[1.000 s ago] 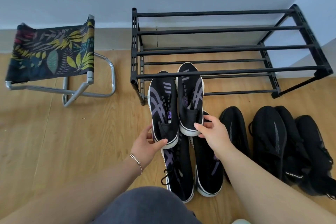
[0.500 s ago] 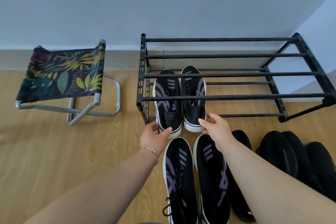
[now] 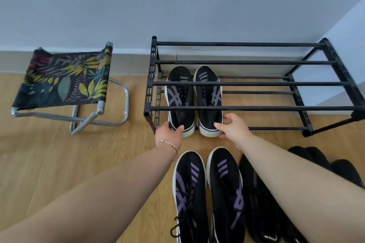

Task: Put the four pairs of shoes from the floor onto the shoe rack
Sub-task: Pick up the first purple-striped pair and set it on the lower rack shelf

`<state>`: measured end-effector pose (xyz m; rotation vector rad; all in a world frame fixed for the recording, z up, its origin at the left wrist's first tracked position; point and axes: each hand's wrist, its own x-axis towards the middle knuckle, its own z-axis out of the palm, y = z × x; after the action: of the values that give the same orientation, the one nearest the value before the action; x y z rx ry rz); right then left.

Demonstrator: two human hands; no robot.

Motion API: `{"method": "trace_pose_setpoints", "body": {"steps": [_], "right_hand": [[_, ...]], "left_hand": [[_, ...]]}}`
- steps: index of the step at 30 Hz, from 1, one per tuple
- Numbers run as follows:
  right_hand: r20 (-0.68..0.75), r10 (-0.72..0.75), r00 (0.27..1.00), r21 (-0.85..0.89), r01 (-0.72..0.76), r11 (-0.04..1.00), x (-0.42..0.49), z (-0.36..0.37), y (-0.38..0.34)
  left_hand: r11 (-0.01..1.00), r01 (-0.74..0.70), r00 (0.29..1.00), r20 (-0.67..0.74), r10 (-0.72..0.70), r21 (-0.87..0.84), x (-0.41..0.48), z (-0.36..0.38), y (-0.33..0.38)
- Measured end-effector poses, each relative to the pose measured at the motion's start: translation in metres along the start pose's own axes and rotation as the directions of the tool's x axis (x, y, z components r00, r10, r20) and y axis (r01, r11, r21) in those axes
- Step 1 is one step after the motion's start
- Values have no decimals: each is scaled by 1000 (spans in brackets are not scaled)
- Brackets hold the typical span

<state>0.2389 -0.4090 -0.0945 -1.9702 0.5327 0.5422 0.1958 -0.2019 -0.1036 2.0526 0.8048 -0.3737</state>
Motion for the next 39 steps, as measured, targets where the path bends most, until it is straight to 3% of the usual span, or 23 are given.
{"method": "trace_pose_setpoints", "body": {"steps": [10, 15, 18, 24, 29, 35, 39], "right_hand": [[94, -9, 996, -101, 19, 995, 8, -7, 5], [87, 1, 996, -138, 11, 990, 5, -5, -1], [110, -75, 991, -242, 99, 965, 3, -9, 2], [166, -343, 924, -515, 378, 769, -16, -24, 7], [276, -550, 788, -746, 536, 394, -41, -37, 24], [502, -570, 650, -757, 649, 74, -64, -45, 54], [536, -570, 623, -749, 663, 20, -76, -48, 75]], "left_hand": [[924, 9, 995, 87, -45, 382, 7, -13, 22], [936, 38, 997, 53, -60, 349, -3, -8, 25], [943, 48, 998, 20, -58, 329, -6, -2, 22], [897, -33, 998, -31, 52, 442, -20, 0, 14], [761, -92, 990, -23, 139, 642, -60, 5, 1], [542, -261, 963, 175, 206, 799, -96, 17, -16], [430, -326, 943, 257, 212, 842, -119, 26, -37]]}}
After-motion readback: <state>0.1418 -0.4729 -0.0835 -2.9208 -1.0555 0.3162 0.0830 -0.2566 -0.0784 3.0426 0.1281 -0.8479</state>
